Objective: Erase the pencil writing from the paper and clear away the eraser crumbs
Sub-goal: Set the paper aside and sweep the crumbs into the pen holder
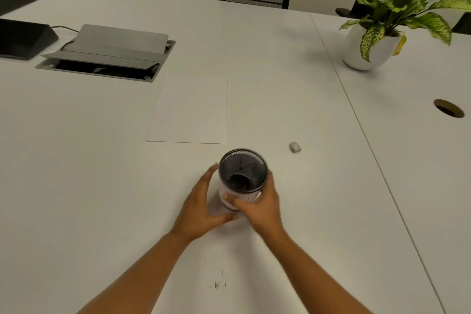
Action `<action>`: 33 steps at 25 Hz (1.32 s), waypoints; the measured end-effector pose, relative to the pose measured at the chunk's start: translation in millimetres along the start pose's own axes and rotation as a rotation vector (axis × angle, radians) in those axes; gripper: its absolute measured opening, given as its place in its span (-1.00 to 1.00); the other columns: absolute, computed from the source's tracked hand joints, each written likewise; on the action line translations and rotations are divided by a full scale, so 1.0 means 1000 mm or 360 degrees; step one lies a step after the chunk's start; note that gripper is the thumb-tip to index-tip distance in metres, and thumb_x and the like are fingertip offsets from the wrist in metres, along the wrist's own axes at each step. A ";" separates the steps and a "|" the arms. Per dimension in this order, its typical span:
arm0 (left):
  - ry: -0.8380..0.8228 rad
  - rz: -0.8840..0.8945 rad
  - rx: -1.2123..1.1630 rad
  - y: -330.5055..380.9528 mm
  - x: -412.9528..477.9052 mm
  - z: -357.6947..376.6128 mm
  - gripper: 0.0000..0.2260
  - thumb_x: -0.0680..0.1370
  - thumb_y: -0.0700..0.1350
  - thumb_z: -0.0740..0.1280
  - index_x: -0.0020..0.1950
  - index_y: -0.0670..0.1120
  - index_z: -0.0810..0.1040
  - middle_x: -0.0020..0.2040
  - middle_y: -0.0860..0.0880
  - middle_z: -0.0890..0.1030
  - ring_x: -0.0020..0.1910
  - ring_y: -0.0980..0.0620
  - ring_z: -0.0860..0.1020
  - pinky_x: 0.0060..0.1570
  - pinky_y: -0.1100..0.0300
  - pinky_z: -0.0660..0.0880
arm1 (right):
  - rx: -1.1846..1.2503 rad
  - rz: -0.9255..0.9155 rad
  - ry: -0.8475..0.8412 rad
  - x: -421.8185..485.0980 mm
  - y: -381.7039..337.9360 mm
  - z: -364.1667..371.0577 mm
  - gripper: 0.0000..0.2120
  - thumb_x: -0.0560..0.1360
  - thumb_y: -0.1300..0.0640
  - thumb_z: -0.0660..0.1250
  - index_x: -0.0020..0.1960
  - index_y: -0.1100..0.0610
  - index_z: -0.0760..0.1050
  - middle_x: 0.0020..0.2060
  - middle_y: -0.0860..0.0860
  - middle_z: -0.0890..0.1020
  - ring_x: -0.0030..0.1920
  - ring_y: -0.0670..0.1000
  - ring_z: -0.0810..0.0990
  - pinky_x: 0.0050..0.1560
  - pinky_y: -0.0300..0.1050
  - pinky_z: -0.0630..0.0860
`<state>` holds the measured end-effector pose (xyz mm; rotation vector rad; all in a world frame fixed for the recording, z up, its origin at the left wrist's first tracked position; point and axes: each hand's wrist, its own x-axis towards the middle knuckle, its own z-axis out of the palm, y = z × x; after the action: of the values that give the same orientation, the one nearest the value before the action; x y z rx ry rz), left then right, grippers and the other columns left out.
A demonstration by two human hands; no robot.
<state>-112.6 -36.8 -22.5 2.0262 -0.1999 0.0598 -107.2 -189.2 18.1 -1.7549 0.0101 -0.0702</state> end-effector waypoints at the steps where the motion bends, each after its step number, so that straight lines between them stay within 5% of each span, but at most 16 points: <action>1: 0.0048 -0.0036 -0.0106 0.002 -0.002 0.005 -0.22 0.18 0.15 0.52 0.33 0.23 0.25 0.27 0.27 0.43 0.22 0.38 0.39 0.13 0.52 0.32 | -0.0008 -0.0002 -0.0059 -0.009 -0.001 0.008 -0.23 0.11 0.16 0.61 0.21 -0.11 0.33 0.07 -0.17 0.56 0.07 -0.28 0.52 0.07 -0.36 0.48; 4: 0.0257 -0.0115 -0.0240 0.003 -0.004 0.010 -0.37 0.14 0.10 0.46 0.18 0.13 0.40 0.03 0.19 0.58 0.04 0.36 0.52 -0.05 0.51 0.43 | 0.0029 -0.0017 -0.0240 -0.019 -0.005 0.017 -0.19 0.11 0.09 0.61 0.25 -0.13 0.31 0.14 -0.19 0.54 0.15 -0.24 0.49 0.13 -0.36 0.44; 8: 0.0355 -0.0141 -0.0246 -0.004 -0.006 0.001 -0.23 0.09 0.12 0.61 0.22 -0.03 0.41 0.04 0.20 0.56 0.02 0.39 0.51 -0.06 0.51 0.43 | -0.0212 0.0055 -0.0566 0.003 0.006 -0.010 -0.10 0.26 0.00 0.53 0.44 -0.02 0.10 0.42 -0.12 0.27 0.36 -0.28 0.20 0.30 -0.39 0.15; 13: 0.0537 -0.0282 -0.0191 -0.016 -0.002 -0.014 -0.22 0.05 0.13 0.57 0.20 0.04 0.37 0.03 0.26 0.53 -0.01 0.46 0.49 -0.11 0.59 0.41 | -0.0757 0.0194 -0.0099 0.067 0.041 -0.076 -0.35 0.48 -0.08 0.27 0.45 0.13 0.10 0.47 0.07 0.18 0.45 -0.01 0.15 0.43 -0.12 0.08; 17: 0.0640 -0.0306 -0.0078 -0.030 0.004 -0.020 -0.19 0.08 -0.06 0.63 0.25 -0.07 0.36 0.00 0.31 0.47 -0.05 0.55 0.44 -0.17 0.65 0.35 | -0.1217 0.0299 -0.0171 0.095 0.069 -0.102 -0.35 0.54 -0.13 0.12 0.47 0.17 -0.03 0.50 0.09 0.03 0.49 0.02 -0.04 0.49 0.01 -0.09; 22: 0.0643 -0.0320 -0.0053 -0.032 0.006 -0.018 -0.21 0.09 -0.07 0.64 0.23 -0.01 0.35 -0.01 0.32 0.46 -0.05 0.54 0.44 -0.18 0.66 0.33 | -0.1517 -0.0129 -0.0562 0.060 0.072 -0.081 -0.44 0.58 -0.07 0.03 0.47 0.14 -0.05 0.49 0.01 -0.04 0.49 -0.06 -0.09 0.45 -0.17 -0.22; 27: 0.0650 -0.0315 -0.0032 -0.033 0.005 -0.017 -0.22 0.09 -0.07 0.64 0.23 -0.02 0.36 -0.01 0.30 0.47 -0.05 0.55 0.44 -0.17 0.65 0.34 | -0.1021 -0.0335 -0.1172 0.008 0.055 -0.069 -0.50 0.54 -0.18 -0.02 0.42 -0.15 -0.08 0.44 -0.24 0.02 0.44 -0.29 -0.04 0.34 -0.51 -0.27; 31: 0.0654 -0.0310 -0.0036 -0.031 0.005 -0.016 -0.25 0.10 -0.07 0.63 0.20 0.03 0.35 0.00 0.30 0.48 -0.04 0.54 0.44 -0.16 0.66 0.33 | -0.1030 -0.0085 -0.0423 0.061 0.054 -0.085 -0.50 0.57 -0.01 0.11 0.45 0.04 0.04 0.47 -0.09 0.07 0.47 -0.12 0.03 0.42 -0.32 -0.17; 33: 0.0651 -0.0308 -0.0037 -0.031 0.006 -0.016 -0.24 0.10 -0.07 0.63 0.21 0.01 0.36 0.00 0.31 0.47 -0.04 0.54 0.44 -0.15 0.66 0.33 | -0.1225 0.0115 -0.0355 0.084 0.058 -0.090 -0.45 0.58 -0.05 0.06 0.47 0.13 -0.03 0.50 0.02 0.01 0.49 -0.07 -0.05 0.46 -0.14 -0.17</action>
<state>-101.2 -9.7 -41.8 1.9537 0.2517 0.3441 -26.1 -291.7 -18.8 -2.5203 -0.0705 0.2102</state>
